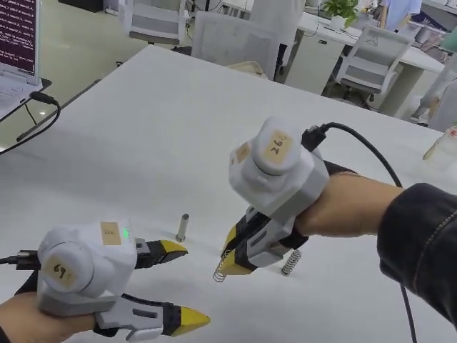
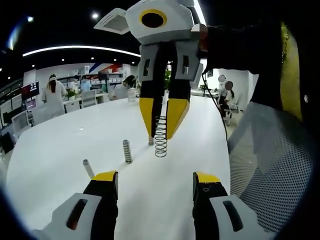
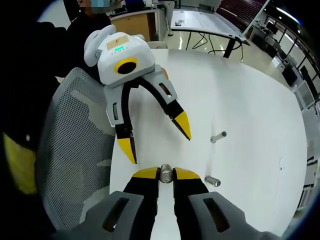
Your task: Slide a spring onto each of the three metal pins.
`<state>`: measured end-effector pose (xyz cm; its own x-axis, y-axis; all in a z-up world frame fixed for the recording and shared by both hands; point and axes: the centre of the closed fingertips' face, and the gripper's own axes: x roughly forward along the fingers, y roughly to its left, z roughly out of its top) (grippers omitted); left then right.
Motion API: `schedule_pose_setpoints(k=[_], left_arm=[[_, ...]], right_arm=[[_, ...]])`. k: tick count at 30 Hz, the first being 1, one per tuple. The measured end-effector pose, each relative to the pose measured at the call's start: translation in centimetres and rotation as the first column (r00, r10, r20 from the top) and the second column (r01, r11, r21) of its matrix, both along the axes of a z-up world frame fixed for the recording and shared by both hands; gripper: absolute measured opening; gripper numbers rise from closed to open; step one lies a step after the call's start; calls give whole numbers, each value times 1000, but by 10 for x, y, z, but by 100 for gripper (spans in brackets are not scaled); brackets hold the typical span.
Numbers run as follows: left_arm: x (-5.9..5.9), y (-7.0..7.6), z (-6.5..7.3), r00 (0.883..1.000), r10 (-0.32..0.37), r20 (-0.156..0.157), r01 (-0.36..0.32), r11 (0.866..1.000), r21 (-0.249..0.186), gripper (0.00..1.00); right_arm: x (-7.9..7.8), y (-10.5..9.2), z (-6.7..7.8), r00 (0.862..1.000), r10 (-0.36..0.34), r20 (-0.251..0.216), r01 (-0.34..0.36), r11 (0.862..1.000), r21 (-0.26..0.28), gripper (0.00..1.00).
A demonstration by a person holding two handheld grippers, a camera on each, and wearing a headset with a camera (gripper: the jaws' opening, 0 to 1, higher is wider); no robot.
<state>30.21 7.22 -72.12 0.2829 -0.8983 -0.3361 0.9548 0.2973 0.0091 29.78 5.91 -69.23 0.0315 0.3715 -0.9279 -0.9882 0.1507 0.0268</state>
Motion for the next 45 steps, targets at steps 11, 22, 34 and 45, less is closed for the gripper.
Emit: schedule_pose_setpoints(k=[11, 22, 34, 45], left_arm=[[8, 20, -4, 997, 60, 45, -62, 997, 40, 66], [10, 37, -12, 991, 119, 55, -122, 990, 64, 68], [14, 49, -13, 984, 169, 48, -172, 983, 59, 66], [14, 52, -14, 984, 176, 42, -178, 982, 63, 63]], right_arm=[[6, 2, 3, 1000, 5, 13, -5, 1000, 11, 8], [19, 3, 10, 1000, 6, 29, -6, 1000, 14, 8], [48, 9, 21, 998, 10, 58, -11, 1000, 18, 8], [83, 19, 32, 997, 26, 74, -26, 1000, 1, 8]])
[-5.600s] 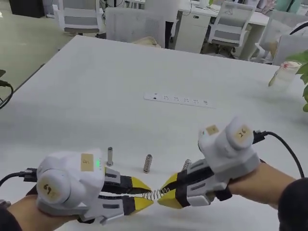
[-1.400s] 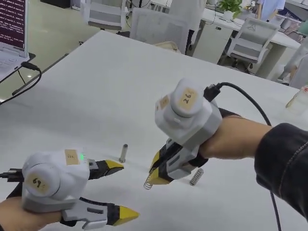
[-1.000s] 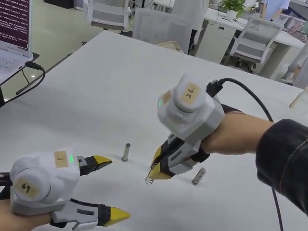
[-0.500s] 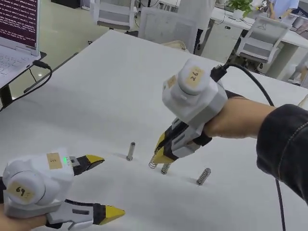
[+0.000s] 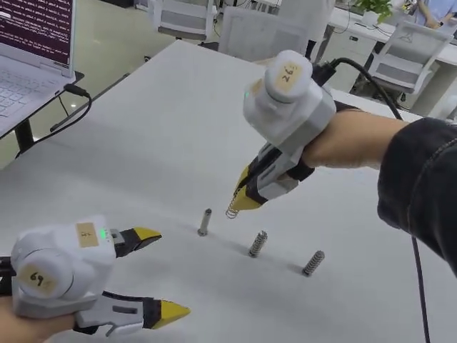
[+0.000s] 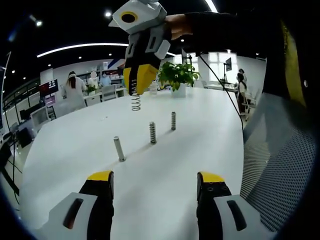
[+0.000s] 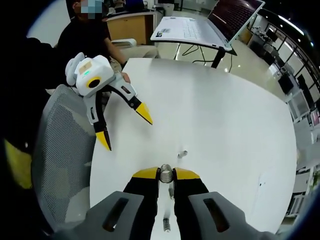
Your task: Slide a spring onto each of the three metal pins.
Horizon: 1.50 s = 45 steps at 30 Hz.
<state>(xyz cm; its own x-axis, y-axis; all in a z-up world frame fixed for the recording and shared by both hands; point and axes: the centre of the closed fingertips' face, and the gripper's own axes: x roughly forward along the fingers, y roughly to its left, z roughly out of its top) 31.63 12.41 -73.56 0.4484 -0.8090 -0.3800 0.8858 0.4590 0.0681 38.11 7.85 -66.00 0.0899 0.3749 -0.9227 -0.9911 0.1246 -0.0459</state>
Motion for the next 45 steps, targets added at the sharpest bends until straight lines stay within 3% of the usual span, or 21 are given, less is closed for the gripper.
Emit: schedule_pose_setpoints(k=[8, 28, 45], left_arm=[[2, 0, 2, 1000, 2, 0, -2, 1000, -2, 63], [2, 4, -5, 1000, 8, -24, -8, 1000, 15, 60], [2, 6, -8, 999, 9, -33, -9, 1000, 14, 59]], right_arm=[[21, 11, 3, 999, 29, 17, -29, 999, -15, 8], [28, 20, -34, 999, 35, -10, -36, 999, -39, 8], [31, 20, -49, 999, 24, -31, -25, 998, -54, 8]])
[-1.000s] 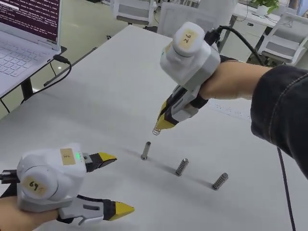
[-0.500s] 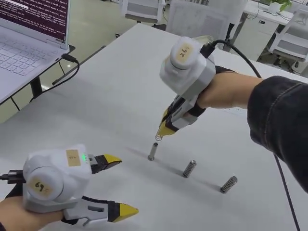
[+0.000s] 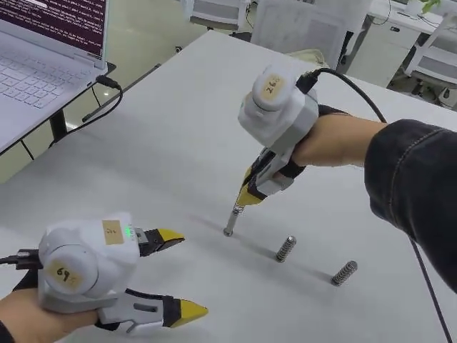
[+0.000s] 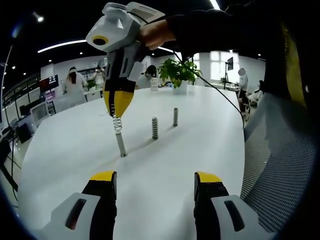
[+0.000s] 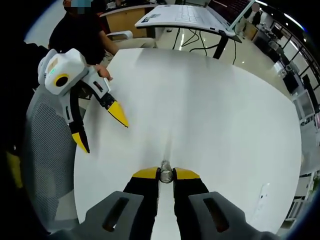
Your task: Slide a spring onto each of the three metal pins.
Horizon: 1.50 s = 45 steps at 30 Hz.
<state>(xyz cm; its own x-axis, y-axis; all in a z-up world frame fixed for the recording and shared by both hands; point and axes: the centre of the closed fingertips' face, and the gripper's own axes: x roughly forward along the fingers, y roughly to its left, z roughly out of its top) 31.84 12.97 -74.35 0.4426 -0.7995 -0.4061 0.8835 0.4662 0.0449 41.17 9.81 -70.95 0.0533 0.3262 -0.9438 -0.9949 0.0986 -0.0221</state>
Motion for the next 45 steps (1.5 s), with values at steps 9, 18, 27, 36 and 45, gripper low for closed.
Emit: schedule_pose_setpoints(k=[9, 18, 27, 36, 45], left_arm=[[2, 1, -1, 1000, 3, -5, -3, 1000, -1, 58], [3, 2, -2, 1000, 2, -9, -2, 1000, -1, 57], [4, 3, -3, 1000, 4, -9, -4, 1000, -2, 57], [6, 4, -3, 1000, 3, -8, -3, 1000, 1, 56], [7, 4, -3, 1000, 4, -7, -4, 1000, 1, 56]], right_arm=[[1, 2, -4, 1000, 2, -7, -2, 1000, -3, 8], [4, 1, -10, 1000, 4, -7, -4, 1000, -11, 8], [6, 3, -17, 1000, 1, -7, -1, 1000, -11, 8], [5, 3, -32, 1000, -7, -7, 7, 1000, -19, 8], [3, 4, -44, 1000, -26, -17, 26, 1000, -9, 8]])
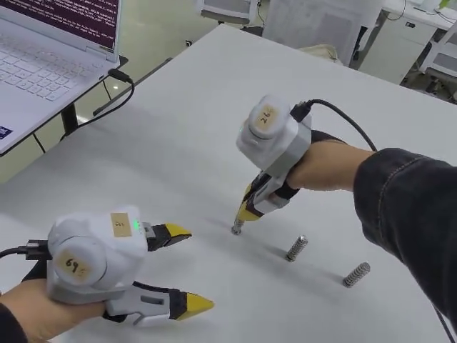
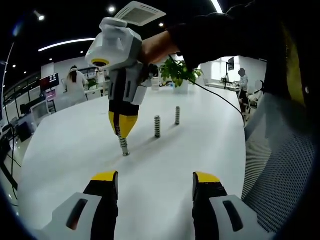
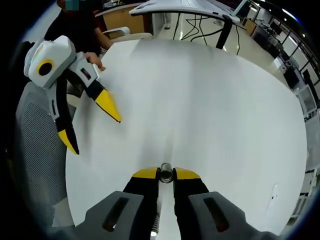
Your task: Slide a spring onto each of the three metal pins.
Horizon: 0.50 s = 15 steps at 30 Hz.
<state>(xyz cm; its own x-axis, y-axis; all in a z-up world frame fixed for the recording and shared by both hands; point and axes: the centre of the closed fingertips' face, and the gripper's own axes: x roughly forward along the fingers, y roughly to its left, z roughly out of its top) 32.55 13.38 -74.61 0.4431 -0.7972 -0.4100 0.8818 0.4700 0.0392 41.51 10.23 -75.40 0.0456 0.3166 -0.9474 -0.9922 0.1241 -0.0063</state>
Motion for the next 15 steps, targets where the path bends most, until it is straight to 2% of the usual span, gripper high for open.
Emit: schedule_pose_setpoints(k=[15], left_arm=[[-1, -2, -1, 1000, -4, -3, 4, 1000, 2, 55]], right_arm=[[-1, -1, -17, 1000, -6, -18, 6, 1000, -13, 8]])
